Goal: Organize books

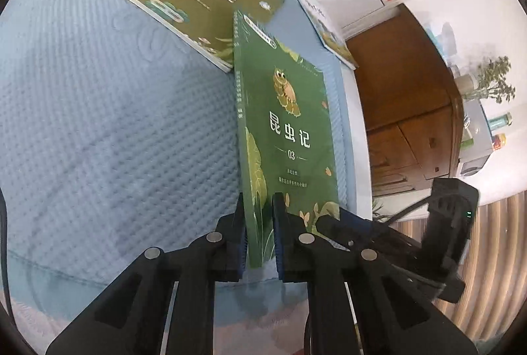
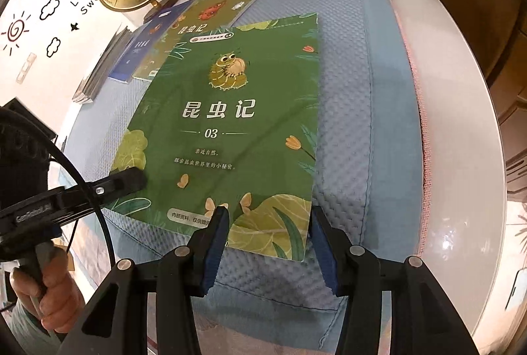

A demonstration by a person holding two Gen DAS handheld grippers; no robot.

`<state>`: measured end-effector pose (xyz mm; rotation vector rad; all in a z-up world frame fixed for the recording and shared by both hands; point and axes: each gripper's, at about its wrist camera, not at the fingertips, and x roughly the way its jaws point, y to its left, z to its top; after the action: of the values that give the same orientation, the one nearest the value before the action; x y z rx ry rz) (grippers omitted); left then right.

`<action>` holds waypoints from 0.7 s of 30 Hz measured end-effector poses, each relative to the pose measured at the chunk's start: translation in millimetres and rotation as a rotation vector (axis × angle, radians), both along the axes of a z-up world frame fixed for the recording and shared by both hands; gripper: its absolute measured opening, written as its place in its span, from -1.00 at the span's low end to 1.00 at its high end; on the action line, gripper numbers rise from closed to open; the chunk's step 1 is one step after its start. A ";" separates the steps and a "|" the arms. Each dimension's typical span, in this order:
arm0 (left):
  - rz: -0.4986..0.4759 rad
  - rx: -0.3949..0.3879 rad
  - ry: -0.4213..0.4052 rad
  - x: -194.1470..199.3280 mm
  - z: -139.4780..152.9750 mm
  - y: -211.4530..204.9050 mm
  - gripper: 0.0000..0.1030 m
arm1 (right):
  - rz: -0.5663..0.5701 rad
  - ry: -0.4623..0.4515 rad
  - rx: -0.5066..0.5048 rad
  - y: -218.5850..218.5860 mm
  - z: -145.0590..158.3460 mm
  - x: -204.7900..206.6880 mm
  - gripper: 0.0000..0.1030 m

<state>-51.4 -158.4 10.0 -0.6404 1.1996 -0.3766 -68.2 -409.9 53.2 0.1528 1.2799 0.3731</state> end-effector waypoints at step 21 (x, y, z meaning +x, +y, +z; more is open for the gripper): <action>0.042 -0.431 0.094 17.6 1.8 -1.2 -0.83 | -0.268 0.267 0.750 -63.0 -42.3 20.8 -0.15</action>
<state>-33.9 -159.6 11.7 -1.0630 1.2006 -0.5817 -47.4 -472.8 10.8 1.0270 1.3051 0.6001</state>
